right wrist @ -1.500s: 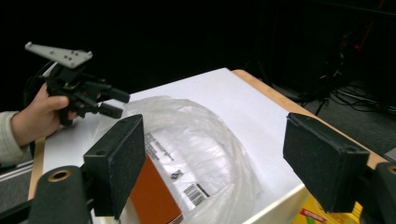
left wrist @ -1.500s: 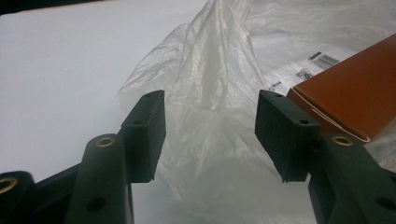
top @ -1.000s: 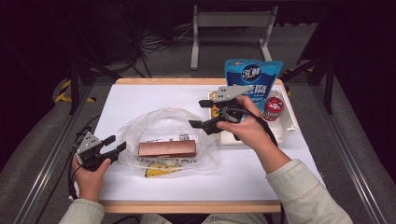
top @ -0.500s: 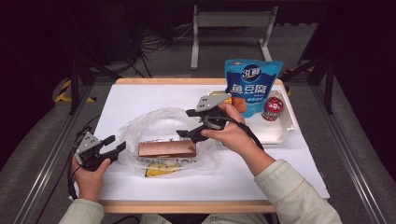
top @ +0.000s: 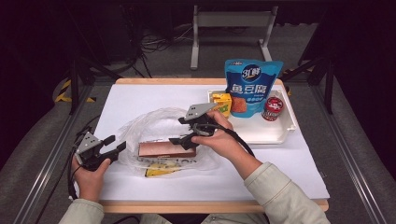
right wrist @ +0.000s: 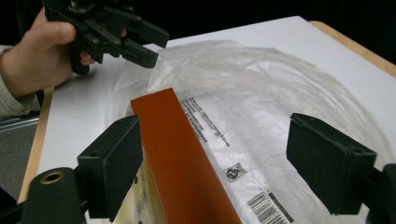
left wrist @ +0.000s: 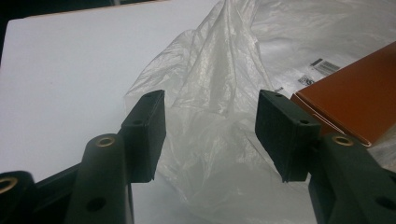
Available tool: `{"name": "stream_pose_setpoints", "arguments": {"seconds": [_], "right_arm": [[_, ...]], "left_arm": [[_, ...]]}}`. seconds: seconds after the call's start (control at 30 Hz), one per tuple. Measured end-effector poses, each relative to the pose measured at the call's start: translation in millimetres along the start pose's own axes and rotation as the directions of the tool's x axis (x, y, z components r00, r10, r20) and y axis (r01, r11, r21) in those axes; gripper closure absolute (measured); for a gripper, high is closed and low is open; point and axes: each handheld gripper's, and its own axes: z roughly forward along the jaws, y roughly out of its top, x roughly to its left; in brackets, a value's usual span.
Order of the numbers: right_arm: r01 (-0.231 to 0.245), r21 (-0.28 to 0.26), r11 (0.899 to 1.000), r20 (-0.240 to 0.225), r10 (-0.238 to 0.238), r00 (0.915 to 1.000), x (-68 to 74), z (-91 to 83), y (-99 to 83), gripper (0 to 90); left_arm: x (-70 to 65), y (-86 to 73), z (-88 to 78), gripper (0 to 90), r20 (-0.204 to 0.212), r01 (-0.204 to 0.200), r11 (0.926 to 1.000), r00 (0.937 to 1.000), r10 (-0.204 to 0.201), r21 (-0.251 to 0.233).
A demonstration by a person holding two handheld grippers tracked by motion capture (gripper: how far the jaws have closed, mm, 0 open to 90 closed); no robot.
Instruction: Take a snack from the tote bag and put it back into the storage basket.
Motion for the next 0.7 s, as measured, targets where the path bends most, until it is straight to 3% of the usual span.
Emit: {"name": "stream_pose_setpoints", "arguments": {"seconds": [0.7], "right_arm": [[0.015,0.126,0.992,-0.044,-0.009,0.9990,-3.3,37.7,-21.1,18.6]], "left_arm": [[0.4,-0.1,0.4,43.5,0.008,0.001,1.0000,1.0000,-0.001,0.005]]}}
